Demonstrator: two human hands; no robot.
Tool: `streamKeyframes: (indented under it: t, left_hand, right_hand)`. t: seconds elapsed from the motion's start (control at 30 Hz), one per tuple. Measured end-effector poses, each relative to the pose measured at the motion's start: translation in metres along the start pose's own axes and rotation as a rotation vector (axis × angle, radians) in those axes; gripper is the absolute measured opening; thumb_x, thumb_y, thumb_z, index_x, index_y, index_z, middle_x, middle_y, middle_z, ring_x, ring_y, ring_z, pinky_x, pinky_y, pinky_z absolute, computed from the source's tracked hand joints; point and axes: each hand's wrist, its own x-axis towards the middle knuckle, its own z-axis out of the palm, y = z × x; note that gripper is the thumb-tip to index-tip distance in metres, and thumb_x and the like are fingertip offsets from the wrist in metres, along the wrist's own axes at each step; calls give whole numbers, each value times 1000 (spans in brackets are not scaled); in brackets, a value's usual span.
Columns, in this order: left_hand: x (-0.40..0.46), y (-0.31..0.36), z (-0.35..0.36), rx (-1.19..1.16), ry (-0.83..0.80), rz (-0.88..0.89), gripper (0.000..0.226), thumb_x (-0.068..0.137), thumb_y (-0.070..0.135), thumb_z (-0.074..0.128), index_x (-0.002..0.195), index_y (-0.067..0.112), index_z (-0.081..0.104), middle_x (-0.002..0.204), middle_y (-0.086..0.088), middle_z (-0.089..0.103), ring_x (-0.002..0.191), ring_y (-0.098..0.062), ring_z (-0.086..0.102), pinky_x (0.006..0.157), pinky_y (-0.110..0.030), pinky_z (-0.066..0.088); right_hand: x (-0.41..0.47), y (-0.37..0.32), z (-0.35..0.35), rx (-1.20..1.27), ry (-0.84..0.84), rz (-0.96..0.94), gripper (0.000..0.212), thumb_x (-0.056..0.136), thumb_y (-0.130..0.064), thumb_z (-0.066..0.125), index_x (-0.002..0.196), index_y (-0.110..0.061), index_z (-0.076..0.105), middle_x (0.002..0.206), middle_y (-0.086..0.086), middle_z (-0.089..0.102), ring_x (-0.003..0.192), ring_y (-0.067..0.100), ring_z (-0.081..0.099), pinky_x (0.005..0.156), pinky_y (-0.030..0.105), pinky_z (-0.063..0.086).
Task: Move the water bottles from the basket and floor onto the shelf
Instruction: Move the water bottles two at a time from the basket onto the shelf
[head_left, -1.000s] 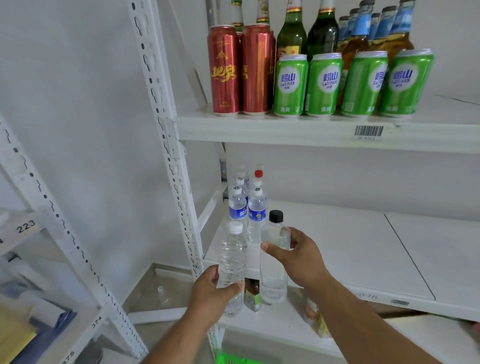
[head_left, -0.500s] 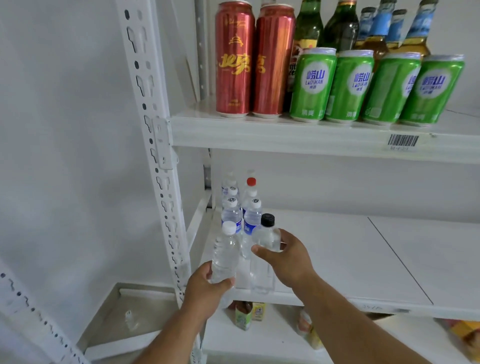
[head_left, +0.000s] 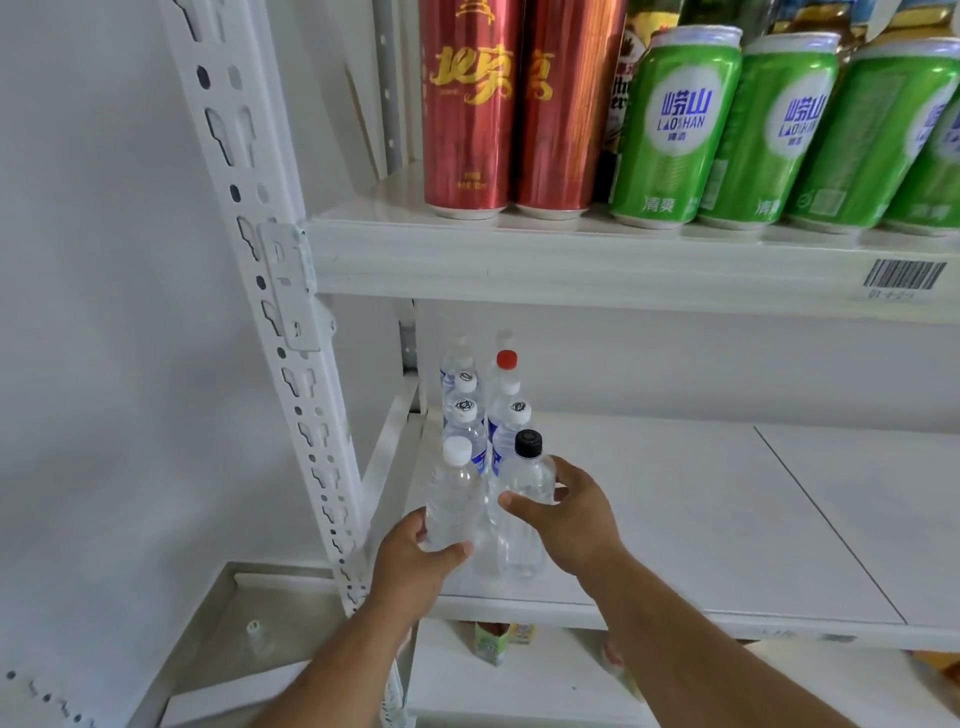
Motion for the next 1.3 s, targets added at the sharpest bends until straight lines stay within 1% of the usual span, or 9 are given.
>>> streamKeyframes:
  t: [0.1, 0.2, 0.3, 0.4, 0.53, 0.73, 0.87, 1.07, 1.3]
  left_hand:
    - [10, -2, 4, 2, -13, -8, 48, 67, 34, 86, 111, 34, 66, 108, 12, 70, 108, -10, 62, 95, -35, 51]
    - [17, -2, 9, 2, -13, -2, 43, 67, 31, 86, 106, 37, 67, 102, 15, 71, 101, 0, 61, 80, -22, 48]
    - [22, -2, 13, 9, -22, 4, 41, 68, 32, 86, 103, 39, 66, 98, 19, 71, 97, 5, 61, 71, -14, 44]
    - [27, -4, 16, 15, -25, 7, 42, 68, 31, 86, 103, 40, 66, 99, 20, 70, 97, 6, 60, 72, -13, 44]
    - [33, -9, 20, 7, -39, 10, 42, 68, 30, 87, 103, 41, 66, 101, 19, 71, 100, 3, 61, 79, -21, 46]
    - [40, -13, 20, 7, -21, 18, 38, 68, 28, 88, 93, 43, 63, 92, 26, 68, 92, 12, 57, 77, -16, 43]
    - [43, -16, 21, 12, -47, 25, 43, 70, 26, 87, 100, 43, 61, 100, 24, 66, 96, 8, 57, 87, -22, 43]
    - [48, -17, 20, 71, -54, 17, 57, 70, 30, 86, 120, 37, 58, 111, 15, 66, 109, -10, 57, 90, -30, 47]
    - [50, -15, 18, 102, -81, 14, 56, 71, 27, 84, 121, 32, 60, 114, 12, 68, 114, -11, 58, 94, -33, 48]
  right_hand:
    - [5, 6, 4, -10, -1, 15, 52, 63, -52, 83, 110, -39, 65, 109, -16, 65, 97, 3, 63, 79, 25, 51]
    - [7, 10, 8, -5, 1, 30, 59, 62, -53, 83, 116, -43, 61, 114, -19, 60, 100, -4, 59, 76, 20, 46]
    - [7, 12, 10, 7, -8, 30, 47, 61, -50, 84, 98, -61, 57, 109, -25, 60, 95, -14, 56, 71, 13, 42]
    - [7, 14, 11, 12, -21, 12, 51, 64, -43, 85, 88, -72, 53, 100, -36, 60, 92, -22, 53, 70, 11, 40]
    - [9, 20, 13, 27, -38, 49, 51, 64, -42, 85, 104, -57, 57, 111, -27, 59, 97, -17, 54, 70, 7, 39]
    - [14, 26, 12, 43, -37, 61, 56, 64, -42, 84, 113, -51, 59, 114, -25, 59, 102, -10, 56, 73, 12, 43]
    - [16, 26, 12, 39, -37, 56, 48, 64, -40, 84, 97, -61, 57, 106, -31, 59, 95, -17, 55, 70, 9, 41]
    - [19, 30, 10, 16, -37, 53, 50, 65, -42, 84, 103, -56, 55, 112, -27, 57, 100, -11, 54, 72, 11, 41]
    - [24, 32, 8, 0, -59, 49, 59, 69, -36, 84, 121, -40, 58, 116, -20, 62, 106, -2, 56, 82, 20, 45]
